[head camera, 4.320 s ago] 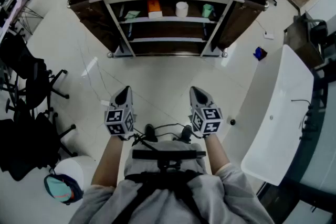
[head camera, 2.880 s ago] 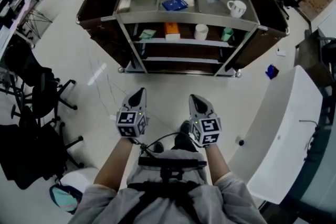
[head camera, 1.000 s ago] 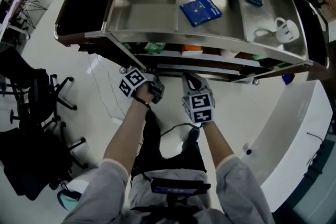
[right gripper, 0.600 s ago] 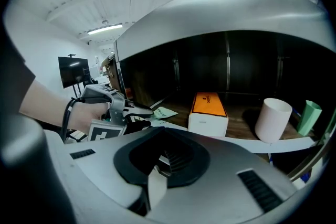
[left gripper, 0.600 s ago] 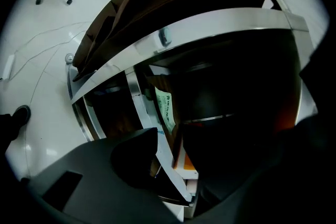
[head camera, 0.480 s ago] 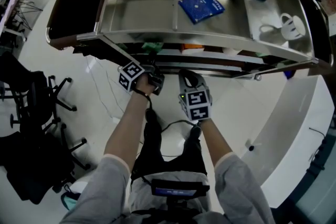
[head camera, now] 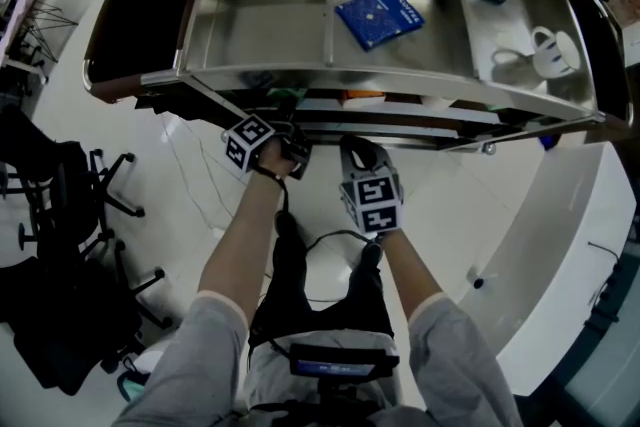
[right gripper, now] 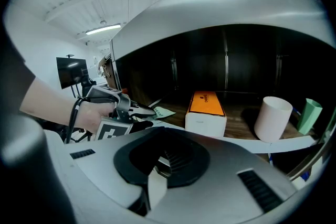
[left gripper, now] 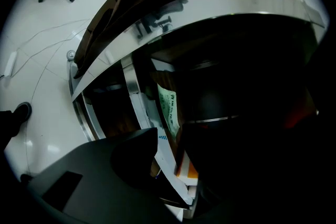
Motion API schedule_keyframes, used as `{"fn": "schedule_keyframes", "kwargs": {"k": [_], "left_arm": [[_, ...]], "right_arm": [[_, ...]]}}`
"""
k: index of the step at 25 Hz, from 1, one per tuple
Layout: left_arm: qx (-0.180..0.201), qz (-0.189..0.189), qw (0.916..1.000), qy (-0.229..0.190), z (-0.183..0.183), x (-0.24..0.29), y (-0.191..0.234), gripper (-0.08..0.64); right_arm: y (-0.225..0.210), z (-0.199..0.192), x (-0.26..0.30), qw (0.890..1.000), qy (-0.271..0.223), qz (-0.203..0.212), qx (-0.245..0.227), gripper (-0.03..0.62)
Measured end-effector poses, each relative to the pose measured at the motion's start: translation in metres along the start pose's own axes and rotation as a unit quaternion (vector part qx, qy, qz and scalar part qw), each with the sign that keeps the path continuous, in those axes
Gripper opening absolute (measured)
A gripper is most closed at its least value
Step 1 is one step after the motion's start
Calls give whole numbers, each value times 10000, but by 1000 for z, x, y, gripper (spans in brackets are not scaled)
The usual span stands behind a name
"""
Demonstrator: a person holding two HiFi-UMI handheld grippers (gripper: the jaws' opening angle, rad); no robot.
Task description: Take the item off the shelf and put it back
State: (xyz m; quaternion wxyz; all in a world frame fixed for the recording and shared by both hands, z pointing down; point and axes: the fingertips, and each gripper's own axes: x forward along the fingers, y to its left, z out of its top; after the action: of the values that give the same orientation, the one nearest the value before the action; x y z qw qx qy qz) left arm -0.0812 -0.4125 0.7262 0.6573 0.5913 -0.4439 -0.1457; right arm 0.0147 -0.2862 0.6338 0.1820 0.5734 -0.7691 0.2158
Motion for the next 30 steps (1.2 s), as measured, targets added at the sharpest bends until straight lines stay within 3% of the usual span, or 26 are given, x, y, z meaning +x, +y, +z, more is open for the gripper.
{"fn": "schedule_keyframes", "kwargs": {"k": [5, 8, 21, 30], "left_arm": [[108, 97, 9999, 33, 0, 3, 5, 132], [204, 184, 9996, 87, 0, 3, 11, 11], [431, -9, 9989, 194, -3, -8, 3, 6], [454, -274, 9984, 180, -10, -55, -28, 6]], "right_arm": [[-2, -2, 0, 10000, 29, -23, 12, 9], [-1, -2, 1, 10000, 43, -19, -7, 9], [1, -3, -4, 10000, 70, 12, -25, 9], [12, 12, -35, 9999, -29, 92, -130, 9]]}}
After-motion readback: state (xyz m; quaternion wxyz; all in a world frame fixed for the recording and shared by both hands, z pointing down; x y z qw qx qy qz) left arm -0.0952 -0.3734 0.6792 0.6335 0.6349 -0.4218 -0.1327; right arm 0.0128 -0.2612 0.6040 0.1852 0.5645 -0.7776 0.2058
